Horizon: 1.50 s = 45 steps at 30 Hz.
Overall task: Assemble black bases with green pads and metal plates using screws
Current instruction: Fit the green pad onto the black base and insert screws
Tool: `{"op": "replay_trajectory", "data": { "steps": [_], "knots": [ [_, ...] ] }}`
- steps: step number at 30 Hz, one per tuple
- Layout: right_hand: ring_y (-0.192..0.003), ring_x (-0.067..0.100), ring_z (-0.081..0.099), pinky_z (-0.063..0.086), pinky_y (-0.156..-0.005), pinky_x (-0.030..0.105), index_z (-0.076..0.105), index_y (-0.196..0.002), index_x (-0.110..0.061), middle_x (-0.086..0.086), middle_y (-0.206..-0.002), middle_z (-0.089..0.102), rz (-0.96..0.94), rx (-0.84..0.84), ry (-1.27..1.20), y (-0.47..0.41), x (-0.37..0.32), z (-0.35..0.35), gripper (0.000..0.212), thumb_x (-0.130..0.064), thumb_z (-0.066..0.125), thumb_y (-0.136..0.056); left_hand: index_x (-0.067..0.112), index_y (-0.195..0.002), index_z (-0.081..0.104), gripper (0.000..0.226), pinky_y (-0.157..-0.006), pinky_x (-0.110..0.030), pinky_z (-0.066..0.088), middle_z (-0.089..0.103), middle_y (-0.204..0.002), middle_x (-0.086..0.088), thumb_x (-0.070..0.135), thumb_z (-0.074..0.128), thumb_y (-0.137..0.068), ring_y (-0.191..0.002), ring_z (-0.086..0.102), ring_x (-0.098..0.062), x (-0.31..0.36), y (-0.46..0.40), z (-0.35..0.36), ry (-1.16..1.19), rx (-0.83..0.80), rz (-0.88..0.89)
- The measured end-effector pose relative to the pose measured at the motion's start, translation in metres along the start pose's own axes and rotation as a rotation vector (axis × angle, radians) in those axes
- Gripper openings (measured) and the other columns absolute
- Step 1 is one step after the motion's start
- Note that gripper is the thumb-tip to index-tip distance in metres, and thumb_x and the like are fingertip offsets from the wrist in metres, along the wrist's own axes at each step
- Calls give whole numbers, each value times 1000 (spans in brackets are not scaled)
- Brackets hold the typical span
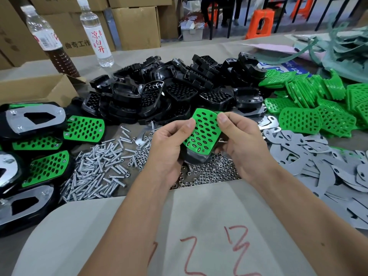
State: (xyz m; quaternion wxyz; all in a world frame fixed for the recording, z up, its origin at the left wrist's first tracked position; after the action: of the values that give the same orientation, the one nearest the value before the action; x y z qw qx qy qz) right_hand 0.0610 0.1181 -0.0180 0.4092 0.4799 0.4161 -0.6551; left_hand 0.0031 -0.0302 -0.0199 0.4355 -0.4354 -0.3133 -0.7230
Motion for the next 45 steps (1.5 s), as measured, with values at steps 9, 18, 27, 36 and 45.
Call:
{"op": "replay_trajectory", "data": {
  "steps": [9, 18, 27, 36, 45],
  "knots": [
    [-86, 28, 64, 50, -65, 31, 71, -101, -2, 19, -99, 73, 12, -11, 2, 2, -2, -5, 23, -16, 54, -106, 10, -89, 81, 19, -70, -35, 63, 79, -100, -16, 26, 76, -79, -87, 77, -26, 3, 2, 0, -30, 7, -40],
    [-90, 27, 66, 58, -85, 51, 69, -95, -6, 12, -93, 69, 49, -92, 3, -1, 2, 2, 25, -28, 56, -95, 20, -84, 83, 25, -60, -33, 57, 79, -89, -10, 21, 64, -101, -74, 73, -21, 0, 4, 6, -119, 82, 36],
    [-72, 23, 32, 36, -69, 55, 42, -86, 10, 15, -76, 33, -97, -33, 432, 2, -13, 13, 64, -52, 45, -102, 5, -91, 76, 22, -61, -24, 57, 75, -80, -6, 16, 62, -103, -71, 69, -12, -6, 6, 11, -206, -10, 100],
    [-77, 22, 42, 40, -68, 43, 48, -97, 2, 15, -85, 43, -72, -129, 327, 5, -5, 7, 47, -44, 46, -105, -1, -99, 73, 39, -57, -30, 53, 74, -86, -12, 35, 69, -87, -72, 67, -22, -2, 5, 8, -200, -86, 11],
    [-89, 25, 51, 43, -81, 44, 60, -97, -1, 14, -94, 56, -4, -123, 60, 1, -3, 1, 34, -34, 55, -100, 7, -90, 73, 20, -70, -39, 59, 74, -90, -16, 21, 83, -81, -81, 70, -29, -1, 6, 0, -187, -139, -61]
  ]
}}
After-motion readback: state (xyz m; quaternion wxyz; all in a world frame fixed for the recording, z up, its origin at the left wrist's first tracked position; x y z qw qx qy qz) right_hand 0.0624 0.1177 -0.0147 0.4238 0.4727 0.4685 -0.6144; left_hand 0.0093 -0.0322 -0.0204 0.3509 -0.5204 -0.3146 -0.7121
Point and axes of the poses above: each hand's wrist, its own y-axis away from the middle knuckle, its own z-axis out of the palm, x = y × z, the point moved 2 cm from there along -y, towards the middle knuckle
